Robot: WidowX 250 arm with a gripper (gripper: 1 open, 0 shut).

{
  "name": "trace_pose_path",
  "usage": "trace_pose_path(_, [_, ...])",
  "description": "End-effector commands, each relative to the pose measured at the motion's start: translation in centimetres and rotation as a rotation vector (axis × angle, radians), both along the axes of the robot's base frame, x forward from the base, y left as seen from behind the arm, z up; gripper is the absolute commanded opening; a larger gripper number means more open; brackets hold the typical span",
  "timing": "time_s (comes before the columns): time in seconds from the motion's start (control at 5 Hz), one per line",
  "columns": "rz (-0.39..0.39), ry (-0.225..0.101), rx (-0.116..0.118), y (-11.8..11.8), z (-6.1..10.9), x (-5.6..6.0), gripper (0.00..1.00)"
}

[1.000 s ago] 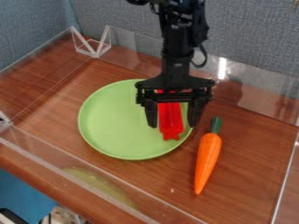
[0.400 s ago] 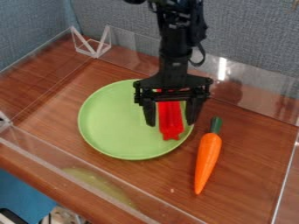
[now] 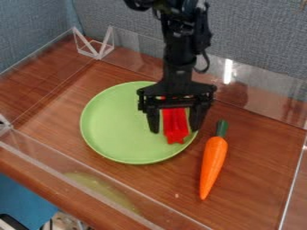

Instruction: Put the red object on the left side

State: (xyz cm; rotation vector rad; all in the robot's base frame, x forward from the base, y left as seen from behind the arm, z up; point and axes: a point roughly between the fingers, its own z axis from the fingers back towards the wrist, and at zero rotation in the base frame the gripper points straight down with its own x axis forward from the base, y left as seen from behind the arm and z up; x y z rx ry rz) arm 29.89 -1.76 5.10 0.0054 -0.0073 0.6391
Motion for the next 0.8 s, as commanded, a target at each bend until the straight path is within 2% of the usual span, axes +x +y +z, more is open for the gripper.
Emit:
trace_pose_path(0.0, [0.009,-0.032,0.005,0.4,0.5,0.5,0.00])
trace_pose_path(0.2, [0.000,-0.055,-0.002,0.9,1.5,0.9,0.00])
trace_pose_path(0.4, [-0.005,-0.058,-0.003,1.1,1.7,1.0,1.00])
trace_pose_path(0.6, [-0.011,-0.067,-0.009,1.1,2.1,1.3,1.00])
